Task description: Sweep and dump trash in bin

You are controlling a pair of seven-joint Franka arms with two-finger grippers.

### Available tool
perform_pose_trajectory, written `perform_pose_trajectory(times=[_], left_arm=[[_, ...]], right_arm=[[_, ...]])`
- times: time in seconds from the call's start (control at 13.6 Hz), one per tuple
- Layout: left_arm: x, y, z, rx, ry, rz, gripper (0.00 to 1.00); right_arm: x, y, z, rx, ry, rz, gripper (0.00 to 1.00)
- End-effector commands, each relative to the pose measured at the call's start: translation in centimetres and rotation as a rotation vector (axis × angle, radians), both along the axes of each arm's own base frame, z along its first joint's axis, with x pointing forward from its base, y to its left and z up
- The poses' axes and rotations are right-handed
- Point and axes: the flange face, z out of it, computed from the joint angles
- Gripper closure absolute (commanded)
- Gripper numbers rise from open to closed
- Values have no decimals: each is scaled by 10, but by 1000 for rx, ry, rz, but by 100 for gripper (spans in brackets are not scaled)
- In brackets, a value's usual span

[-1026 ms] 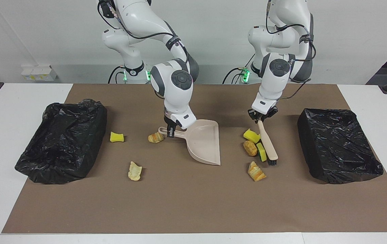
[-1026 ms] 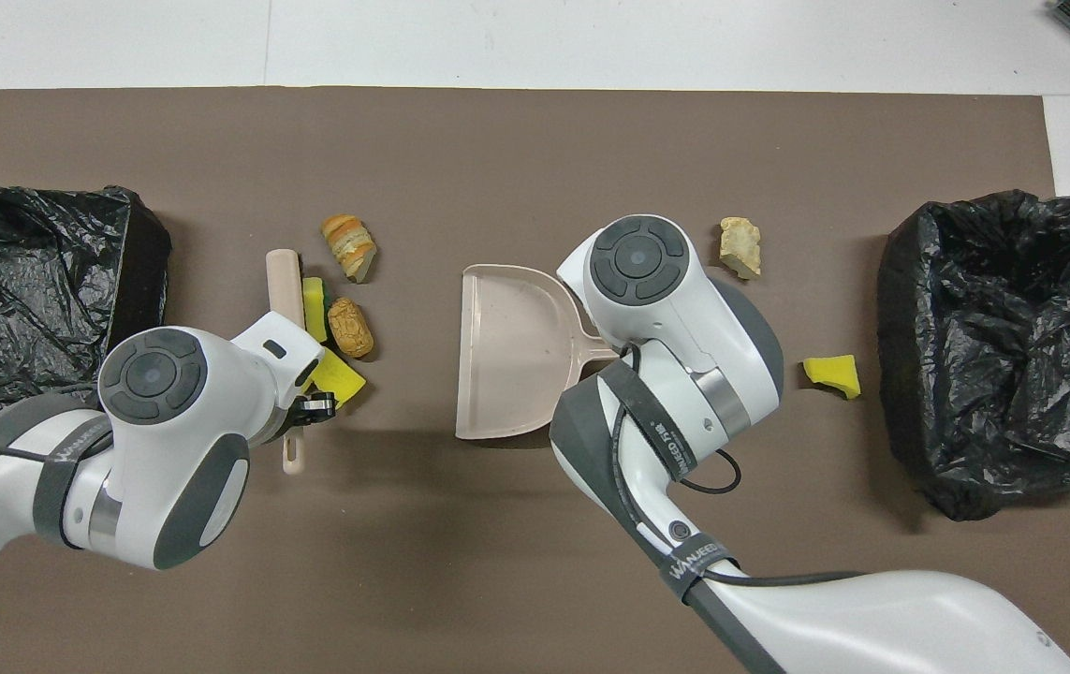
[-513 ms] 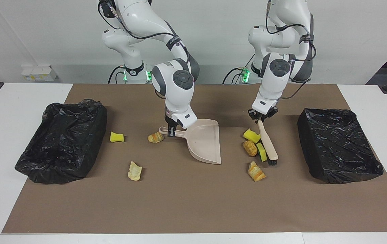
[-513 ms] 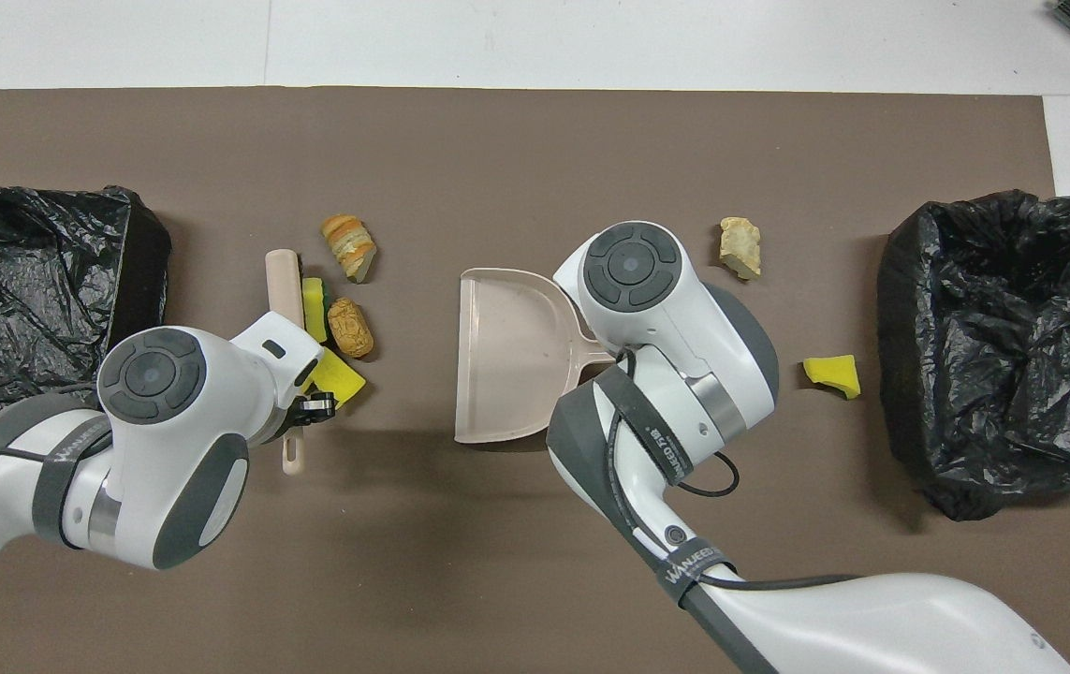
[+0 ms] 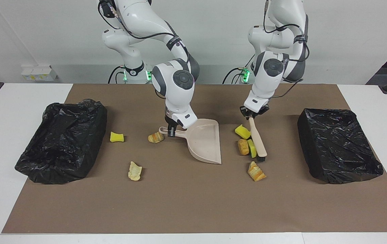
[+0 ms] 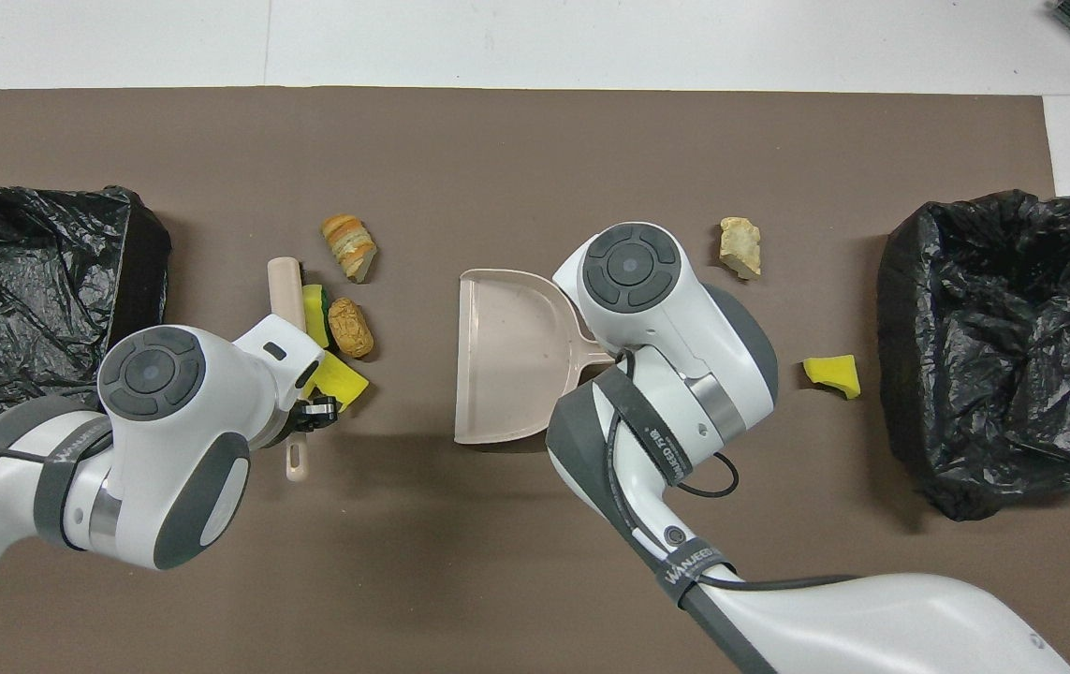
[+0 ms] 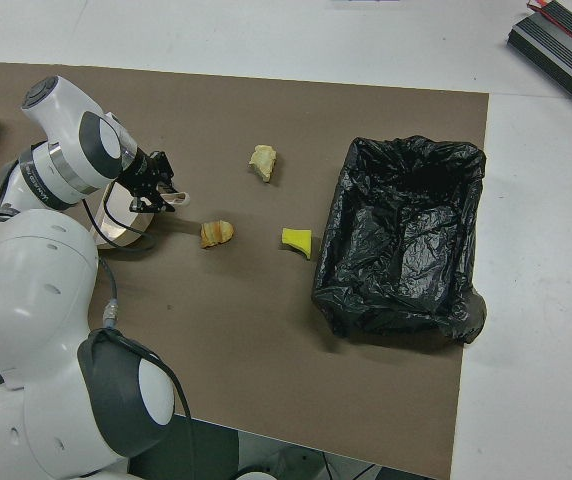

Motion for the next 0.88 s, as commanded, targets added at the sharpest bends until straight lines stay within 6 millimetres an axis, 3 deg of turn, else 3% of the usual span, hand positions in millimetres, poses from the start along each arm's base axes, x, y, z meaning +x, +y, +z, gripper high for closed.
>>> perform_pose_trajectory(times=[0.0, 0.22, 0.51, 0.81], left_arm=[[-20, -30, 7, -11, 9, 4, 100], [-41, -63, 12, -37, 15, -14, 100], [-52, -96, 25, -89, 21, -39, 100], [-26, -85, 56, -94, 35, -18, 100]], right_arm=[[-6, -2, 0, -2, -8, 48, 100], [-6, -2, 0, -2, -8, 48, 100], [-10, 7, 1, 2, -13, 52, 100], [-10, 8, 1, 2, -13, 52, 100]])
